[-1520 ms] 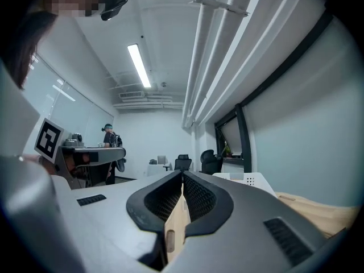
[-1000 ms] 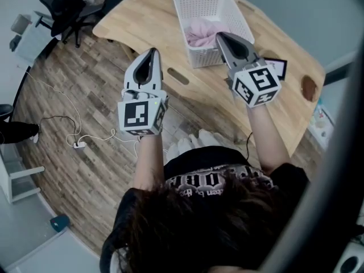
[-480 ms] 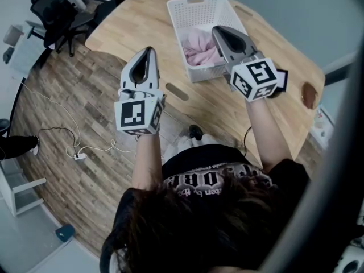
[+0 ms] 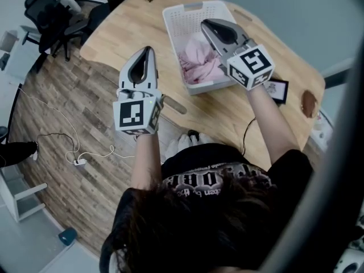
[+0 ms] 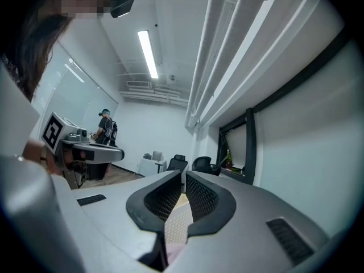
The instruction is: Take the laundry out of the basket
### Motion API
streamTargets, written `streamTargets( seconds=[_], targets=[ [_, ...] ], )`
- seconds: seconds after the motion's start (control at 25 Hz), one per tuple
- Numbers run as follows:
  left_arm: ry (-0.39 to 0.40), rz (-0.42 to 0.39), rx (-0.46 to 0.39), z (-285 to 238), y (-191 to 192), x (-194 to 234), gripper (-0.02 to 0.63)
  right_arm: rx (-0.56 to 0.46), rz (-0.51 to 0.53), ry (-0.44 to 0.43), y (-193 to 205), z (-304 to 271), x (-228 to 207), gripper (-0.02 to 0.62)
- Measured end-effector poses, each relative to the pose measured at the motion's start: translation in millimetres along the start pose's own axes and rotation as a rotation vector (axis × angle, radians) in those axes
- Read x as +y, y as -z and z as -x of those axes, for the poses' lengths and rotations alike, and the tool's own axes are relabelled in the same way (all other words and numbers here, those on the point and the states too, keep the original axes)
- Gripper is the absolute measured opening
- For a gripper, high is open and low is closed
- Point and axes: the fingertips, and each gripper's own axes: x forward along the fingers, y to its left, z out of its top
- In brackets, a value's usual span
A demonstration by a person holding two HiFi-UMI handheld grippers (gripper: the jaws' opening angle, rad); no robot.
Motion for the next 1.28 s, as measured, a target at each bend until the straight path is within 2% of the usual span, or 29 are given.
streamTargets(
  seconds=[0.24,0.4,0.48,0.6,0.76,0.96,1.08,1.28],
  targets=[
    [0.002,-0.004,0.008,-24.1,2.6,5.6,0.000,0.035,0.042,-0.085,34.7,-15.8,-10.5,0.032],
    [-0.014,-0.005,0.031,-35.2,10.0,11.4,0.000,0.114,0.031,-0.167,70.3,-25.8,-8.0,0.042],
    [-0.017,0.003,0.035,-39.8,12.6,13.4,0.001,0.163,-0.006,-0.230,90.7,-33.3,-1.2,0.204],
    [-0.015,0.018,0.036,-43.5,17.0,14.3,0.000,0.225,-0.066,-0.291,117.2,-39.9,6.7,0.247],
    [-0.019,0.017,0.033,-47.5,20.3,16.2,0.000,0.322,-0.110,-0.312,153.2,-43.9,11.7,0.327],
    [-0.018,0.020,0.046,-53.7,30.4,19.2,0.000,0.421,-0.100,-0.343,183.3,-45.6,21.6,0.381],
    [-0.014,0.025,0.053,-56.5,31.8,16.6,0.001,0.481,-0.122,-0.369,198.4,-43.1,29.0,0.387],
    [-0.010,0.032,0.068,-59.0,34.2,13.1,0.000,0.575,-0.125,-0.354,221.7,-38.7,29.5,0.394]
  ],
)
